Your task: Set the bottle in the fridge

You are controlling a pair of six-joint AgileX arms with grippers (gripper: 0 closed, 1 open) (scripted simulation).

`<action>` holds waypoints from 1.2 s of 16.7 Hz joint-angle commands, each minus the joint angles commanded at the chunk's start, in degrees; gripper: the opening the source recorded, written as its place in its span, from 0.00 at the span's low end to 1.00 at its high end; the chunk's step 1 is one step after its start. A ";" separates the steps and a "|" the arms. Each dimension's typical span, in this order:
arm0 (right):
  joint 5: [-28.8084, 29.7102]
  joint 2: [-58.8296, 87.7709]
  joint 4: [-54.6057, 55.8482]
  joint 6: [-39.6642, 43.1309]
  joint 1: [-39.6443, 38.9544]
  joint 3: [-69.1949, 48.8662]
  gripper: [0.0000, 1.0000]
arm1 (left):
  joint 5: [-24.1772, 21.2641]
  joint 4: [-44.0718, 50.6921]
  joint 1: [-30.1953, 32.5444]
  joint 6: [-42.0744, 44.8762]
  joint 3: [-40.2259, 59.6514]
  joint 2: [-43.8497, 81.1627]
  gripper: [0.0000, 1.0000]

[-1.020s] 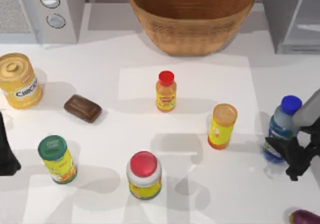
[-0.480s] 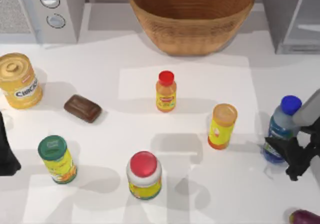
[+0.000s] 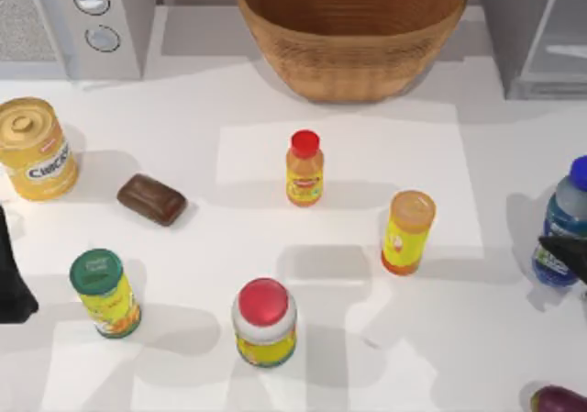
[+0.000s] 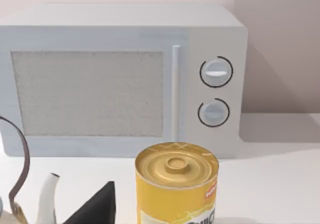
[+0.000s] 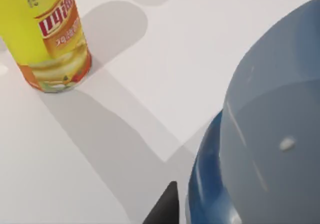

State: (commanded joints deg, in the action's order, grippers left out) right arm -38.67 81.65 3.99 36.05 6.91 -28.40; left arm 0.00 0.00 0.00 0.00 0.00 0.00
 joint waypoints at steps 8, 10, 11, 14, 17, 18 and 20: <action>-8.85 -4.11 -19.51 14.25 13.55 -6.52 0.01 | 0.00 0.00 0.00 0.00 0.00 0.00 1.00; -8.85 -4.11 -19.51 14.25 13.55 -6.52 0.01 | 0.00 0.00 0.00 0.00 0.00 0.00 1.00; -8.85 -4.11 -19.51 14.25 13.55 -6.52 0.01 | 0.00 0.00 0.00 0.00 0.00 0.00 1.00; -8.41 -4.55 -19.56 13.37 12.89 -6.27 0.01 | 0.00 0.00 0.00 0.00 0.00 0.00 1.00; -6.00 -10.10 -20.36 8.06 10.26 -5.39 0.01 | 0.00 0.00 0.00 0.00 0.00 0.00 1.00; -4.61 -13.20 -20.61 5.27 9.02 -4.77 0.01 | 0.00 0.00 0.00 0.00 0.00 0.00 1.00; -0.80 -21.03 -20.79 -1.34 6.29 -2.78 0.01 | 0.00 0.00 0.00 0.00 0.00 0.00 1.00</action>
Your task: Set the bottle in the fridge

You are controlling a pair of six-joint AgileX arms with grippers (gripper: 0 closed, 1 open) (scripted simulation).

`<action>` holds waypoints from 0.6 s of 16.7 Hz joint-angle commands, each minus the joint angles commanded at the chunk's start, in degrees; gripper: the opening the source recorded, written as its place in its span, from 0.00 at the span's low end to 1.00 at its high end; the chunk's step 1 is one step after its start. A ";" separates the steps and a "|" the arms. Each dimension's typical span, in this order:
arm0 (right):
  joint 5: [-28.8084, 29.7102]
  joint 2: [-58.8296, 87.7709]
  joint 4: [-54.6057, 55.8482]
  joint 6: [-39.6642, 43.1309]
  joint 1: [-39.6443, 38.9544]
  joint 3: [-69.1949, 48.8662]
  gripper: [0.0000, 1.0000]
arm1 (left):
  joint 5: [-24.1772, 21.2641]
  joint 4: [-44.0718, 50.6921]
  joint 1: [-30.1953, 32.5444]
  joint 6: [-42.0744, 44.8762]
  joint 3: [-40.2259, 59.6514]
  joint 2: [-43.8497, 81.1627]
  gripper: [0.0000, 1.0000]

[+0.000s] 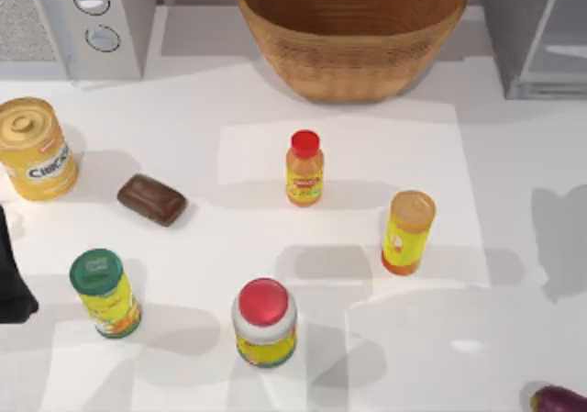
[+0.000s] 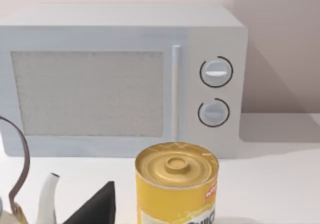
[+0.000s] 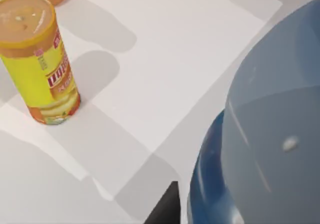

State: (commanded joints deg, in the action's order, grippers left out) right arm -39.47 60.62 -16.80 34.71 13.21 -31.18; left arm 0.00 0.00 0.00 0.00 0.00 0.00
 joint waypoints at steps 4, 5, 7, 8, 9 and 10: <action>10.73 -20.27 1.98 -14.33 -5.41 6.97 0.01 | 0.00 0.00 0.00 0.00 0.00 0.00 1.00; 13.86 -25.87 3.05 -17.61 -6.66 9.29 0.01 | 0.00 0.00 0.00 0.00 0.00 0.00 1.00; 20.57 -36.83 5.89 -23.29 -8.92 14.33 0.01 | 0.00 0.00 0.00 0.00 0.00 0.00 1.00; 23.85 -41.84 7.52 -25.75 -9.89 16.95 0.01 | 0.00 0.00 0.00 0.00 0.00 0.00 1.00; 26.97 -46.33 9.19 -27.99 -10.73 19.57 0.01 | 0.00 0.00 0.00 0.00 0.00 0.00 1.00; 29.92 -50.18 10.83 -29.95 -11.38 22.13 0.01 | 0.00 0.00 0.00 0.00 0.00 0.00 1.00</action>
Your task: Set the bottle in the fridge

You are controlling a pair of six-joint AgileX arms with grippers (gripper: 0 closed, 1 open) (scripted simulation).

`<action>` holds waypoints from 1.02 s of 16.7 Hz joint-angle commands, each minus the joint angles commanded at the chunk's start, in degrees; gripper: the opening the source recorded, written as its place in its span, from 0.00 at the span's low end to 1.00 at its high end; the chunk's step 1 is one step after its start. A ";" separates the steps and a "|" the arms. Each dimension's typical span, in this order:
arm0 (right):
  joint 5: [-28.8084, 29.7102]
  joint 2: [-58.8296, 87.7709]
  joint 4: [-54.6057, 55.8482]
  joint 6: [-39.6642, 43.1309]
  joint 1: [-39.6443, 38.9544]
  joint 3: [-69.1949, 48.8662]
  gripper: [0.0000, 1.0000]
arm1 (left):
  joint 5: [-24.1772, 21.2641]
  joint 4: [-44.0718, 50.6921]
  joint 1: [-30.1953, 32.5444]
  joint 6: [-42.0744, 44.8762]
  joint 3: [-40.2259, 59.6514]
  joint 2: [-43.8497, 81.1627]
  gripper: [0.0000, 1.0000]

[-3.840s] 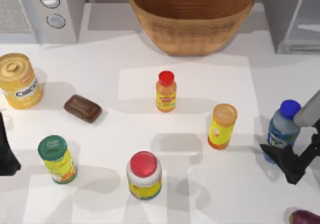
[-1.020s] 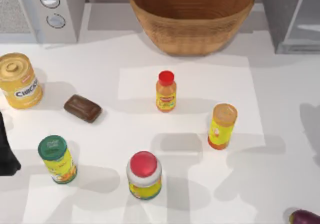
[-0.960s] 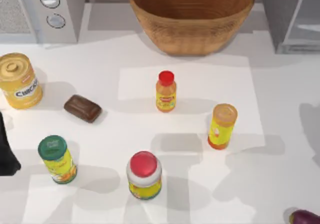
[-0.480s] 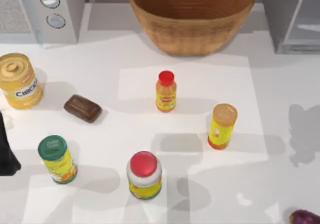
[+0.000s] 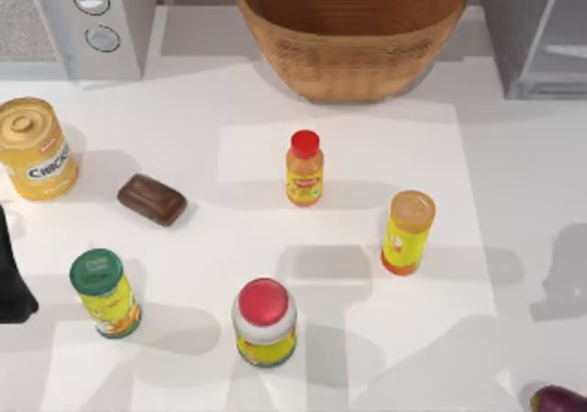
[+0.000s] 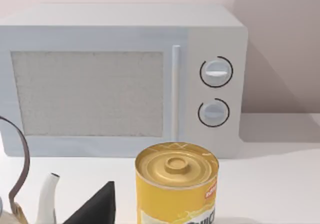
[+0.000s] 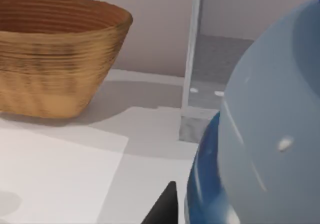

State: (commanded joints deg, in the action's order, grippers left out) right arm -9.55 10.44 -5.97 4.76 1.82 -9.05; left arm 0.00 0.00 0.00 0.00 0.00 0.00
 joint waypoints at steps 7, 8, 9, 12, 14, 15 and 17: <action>9.55 -10.43 5.98 -4.75 -1.83 9.05 0.01 | 0.00 0.00 0.00 0.00 0.00 0.00 1.00; 9.55 -10.43 5.98 -4.75 -1.83 9.05 0.01 | 0.00 0.00 0.00 0.00 0.00 0.00 1.00; 9.55 -10.43 5.98 -4.75 -1.83 9.05 0.01 | 0.00 0.00 0.00 0.00 0.00 0.00 1.00; 9.30 -9.57 6.39 -4.77 -1.66 8.52 0.01 | 0.00 0.00 0.00 0.00 0.00 0.00 1.00; 8.80 -6.65 9.25 -4.77 -1.57 5.94 0.01 | 0.00 0.00 0.00 0.00 0.00 0.00 1.00; 8.44 -4.29 11.48 -4.78 -1.47 4.03 0.01 | 0.00 0.00 0.00 0.00 0.00 0.00 1.00; 7.59 2.24 17.20 -4.84 -1.10 -0.68 0.01 | 0.00 0.00 0.00 0.00 0.00 0.00 1.00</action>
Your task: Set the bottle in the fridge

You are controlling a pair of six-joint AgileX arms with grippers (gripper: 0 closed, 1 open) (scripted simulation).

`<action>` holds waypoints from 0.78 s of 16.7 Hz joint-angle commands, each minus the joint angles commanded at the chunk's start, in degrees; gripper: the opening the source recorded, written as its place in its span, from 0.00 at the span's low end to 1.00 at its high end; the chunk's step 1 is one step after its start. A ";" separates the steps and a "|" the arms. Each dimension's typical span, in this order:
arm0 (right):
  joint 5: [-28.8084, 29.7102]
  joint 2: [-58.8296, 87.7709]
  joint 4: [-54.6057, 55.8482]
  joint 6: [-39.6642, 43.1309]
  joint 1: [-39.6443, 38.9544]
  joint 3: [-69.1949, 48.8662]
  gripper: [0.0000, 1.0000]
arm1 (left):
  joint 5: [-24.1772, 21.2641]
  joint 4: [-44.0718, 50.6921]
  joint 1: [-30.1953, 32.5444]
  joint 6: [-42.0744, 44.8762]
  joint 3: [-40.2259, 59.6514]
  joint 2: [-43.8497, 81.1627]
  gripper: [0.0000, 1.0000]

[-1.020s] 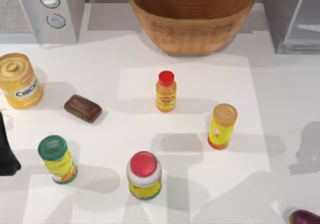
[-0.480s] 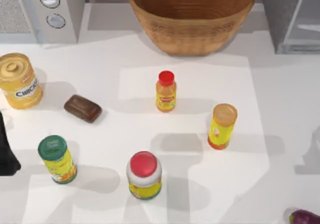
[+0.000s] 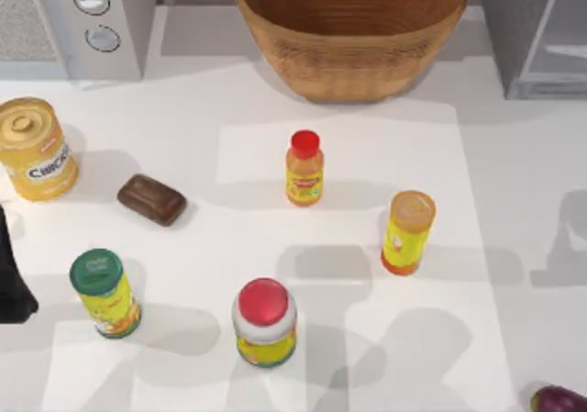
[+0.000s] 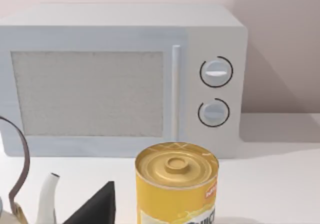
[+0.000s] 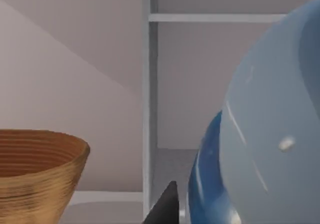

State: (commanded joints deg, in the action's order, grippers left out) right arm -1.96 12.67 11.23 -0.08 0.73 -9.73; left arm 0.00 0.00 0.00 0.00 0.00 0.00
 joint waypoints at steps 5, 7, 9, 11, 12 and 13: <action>-2.72 25.81 18.26 -0.33 2.09 -14.54 0.01 | 0.00 0.00 0.00 0.00 0.00 0.00 1.00; -4.06 38.70 25.46 -0.44 3.46 -20.59 0.01 | 0.00 0.00 0.00 0.00 0.00 0.00 1.00; -5.49 52.12 32.07 -0.52 5.09 -26.37 0.01 | 0.00 0.00 0.00 0.00 0.00 0.00 1.00; -6.93 65.35 38.08 -0.60 6.92 -31.60 0.01 | 0.00 0.00 0.00 0.00 0.00 0.00 1.00; -7.64 71.66 40.79 -0.64 7.87 -33.94 0.01 | 0.00 0.00 0.00 0.00 0.00 0.00 1.00; -8.33 77.67 43.26 -0.68 8.83 -36.09 0.01 | 0.00 0.00 0.00 0.00 0.00 0.00 1.00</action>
State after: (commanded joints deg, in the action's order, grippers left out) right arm -10.29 90.34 54.49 -0.76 9.56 -45.82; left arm 0.00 0.00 0.00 0.00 0.00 0.00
